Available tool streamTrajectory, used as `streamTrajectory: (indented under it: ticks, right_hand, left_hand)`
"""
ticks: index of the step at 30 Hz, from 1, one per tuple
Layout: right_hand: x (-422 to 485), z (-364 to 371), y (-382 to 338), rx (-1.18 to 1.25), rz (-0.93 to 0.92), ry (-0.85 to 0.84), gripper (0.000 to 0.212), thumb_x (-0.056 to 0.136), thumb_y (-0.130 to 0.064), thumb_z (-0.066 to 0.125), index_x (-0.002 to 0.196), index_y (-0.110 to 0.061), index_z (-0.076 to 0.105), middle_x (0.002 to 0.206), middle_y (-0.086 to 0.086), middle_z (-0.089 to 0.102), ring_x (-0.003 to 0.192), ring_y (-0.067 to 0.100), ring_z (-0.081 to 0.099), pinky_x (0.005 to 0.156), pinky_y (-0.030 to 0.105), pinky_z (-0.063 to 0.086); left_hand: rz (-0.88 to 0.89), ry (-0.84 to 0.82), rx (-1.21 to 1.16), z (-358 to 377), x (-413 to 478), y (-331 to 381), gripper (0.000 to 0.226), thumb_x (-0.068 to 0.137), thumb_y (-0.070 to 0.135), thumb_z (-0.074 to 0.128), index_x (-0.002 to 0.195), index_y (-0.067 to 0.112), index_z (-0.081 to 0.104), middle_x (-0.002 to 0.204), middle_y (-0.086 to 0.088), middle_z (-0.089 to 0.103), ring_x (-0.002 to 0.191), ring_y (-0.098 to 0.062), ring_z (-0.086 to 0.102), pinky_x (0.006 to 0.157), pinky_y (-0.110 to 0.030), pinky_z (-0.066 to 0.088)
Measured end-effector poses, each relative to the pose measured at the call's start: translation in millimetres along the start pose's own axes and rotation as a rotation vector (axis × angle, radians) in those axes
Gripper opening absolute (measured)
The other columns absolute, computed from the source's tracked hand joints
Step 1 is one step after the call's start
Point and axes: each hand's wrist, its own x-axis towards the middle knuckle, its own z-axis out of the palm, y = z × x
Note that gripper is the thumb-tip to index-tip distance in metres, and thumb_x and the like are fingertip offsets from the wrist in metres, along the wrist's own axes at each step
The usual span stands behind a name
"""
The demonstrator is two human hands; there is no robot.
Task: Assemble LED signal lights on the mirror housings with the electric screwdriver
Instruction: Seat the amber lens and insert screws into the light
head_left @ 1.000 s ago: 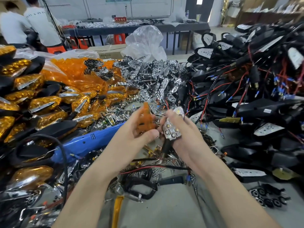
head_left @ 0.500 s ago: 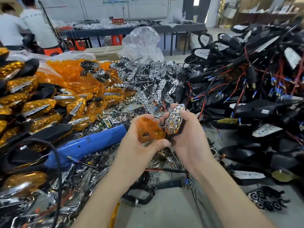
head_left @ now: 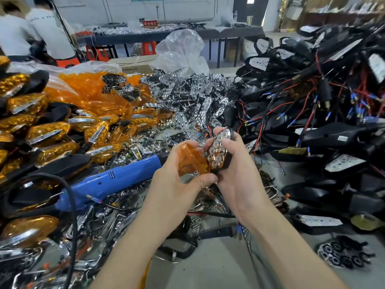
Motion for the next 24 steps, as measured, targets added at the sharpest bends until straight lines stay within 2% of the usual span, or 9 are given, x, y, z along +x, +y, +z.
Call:
streamTrajectory:
  ticks: [4,6,10,13,16,19,22,24]
  right_hand:
    - [-2.0,2.6,-0.1,-0.08,-0.044,-0.006,0.024,0.08,-0.025,0.055,0.088,-0.035,0.075,0.094,0.0,0.068,0.097,0.019,0.065,0.1,0.052,0.049]
    - [-3.4,3.1,0.2,-0.126,-0.071,-0.008,0.022,0.081,-0.025,0.055,0.089,-0.034,0.074,0.097,-0.001,0.069,0.106,0.024,0.064,0.109,0.061,0.043]
    - [-3.0,2.1,2.2,-0.161,-0.088,0.006,0.021,0.081,-0.026,0.057,0.091,-0.034,0.073,0.098,-0.005,0.071,0.109,0.028,0.061,0.11,0.071,0.038]
    - [-3.4,0.8,4.1,-0.205,-0.104,0.005,0.023,0.075,-0.035,0.063,0.096,-0.034,0.072,0.103,-0.003,0.071,0.112,0.033,0.063,0.109,0.07,0.04]
    - [-4.1,0.1,4.8,-0.264,-0.121,0.012,0.028,0.072,-0.043,0.061,0.097,-0.037,0.071,0.1,-0.006,0.07,0.105,0.023,0.063,0.109,0.068,0.041]
    - [-4.4,-0.2,5.9,-0.287,-0.131,0.01,0.028,0.073,-0.044,0.061,0.098,-0.038,0.071,0.1,-0.005,0.07,0.103,0.023,0.063,0.106,0.068,0.044]
    - [-5.6,-0.8,6.2,-0.283,-0.146,-0.004,0.028,0.074,-0.045,0.062,0.1,-0.039,0.071,0.098,-0.008,0.072,0.097,0.017,0.066,0.092,0.052,0.053]
    - [-7.1,-0.8,5.2,-0.282,-0.152,-0.02,0.028,0.077,-0.046,0.063,0.103,-0.038,0.07,0.1,-0.008,0.071,0.096,0.015,0.067,0.089,0.045,0.053]
  left_hand:
    - [0.013,-0.035,-0.016,-0.3,1.0,3.3,0.058,0.078,0.019,0.084,0.117,0.05,0.055,0.112,0.023,0.07,0.105,0.0,0.066,0.098,-0.037,0.049]
    - [0.018,-0.047,-0.015,0.5,1.1,5.2,0.059,0.078,0.018,0.084,0.122,0.045,0.056,0.114,0.024,0.069,0.107,0.0,0.066,0.099,-0.038,0.049]
    - [0.043,-0.045,0.004,2.2,0.5,7.5,0.06,0.078,0.019,0.081,0.124,0.048,0.055,0.114,0.024,0.07,0.107,0.0,0.066,0.101,-0.041,0.049]
    - [0.075,-0.028,0.046,4.1,-0.5,9.1,0.067,0.078,0.02,0.081,0.127,0.055,0.052,0.112,0.025,0.07,0.105,0.002,0.066,0.101,-0.04,0.049]
    - [0.102,-0.016,0.092,6.6,0.1,9.5,0.073,0.078,0.021,0.081,0.13,0.06,0.049,0.109,0.028,0.07,0.102,0.006,0.066,0.099,-0.037,0.05]
    - [0.114,-0.006,0.131,8.1,1.7,8.5,0.074,0.079,0.021,0.081,0.13,0.063,0.046,0.107,0.031,0.069,0.1,0.01,0.065,0.094,-0.026,0.053]
    - [0.116,0.002,0.163,8.3,2.2,6.6,0.074,0.079,0.023,0.08,0.13,0.065,0.045,0.105,0.036,0.067,0.1,0.013,0.064,0.091,-0.015,0.047]
    - [0.122,0.001,0.191,8.0,2.5,6.9,0.074,0.079,0.025,0.079,0.128,0.067,0.043,0.104,0.038,0.067,0.1,0.016,0.062,0.087,-0.008,0.045]
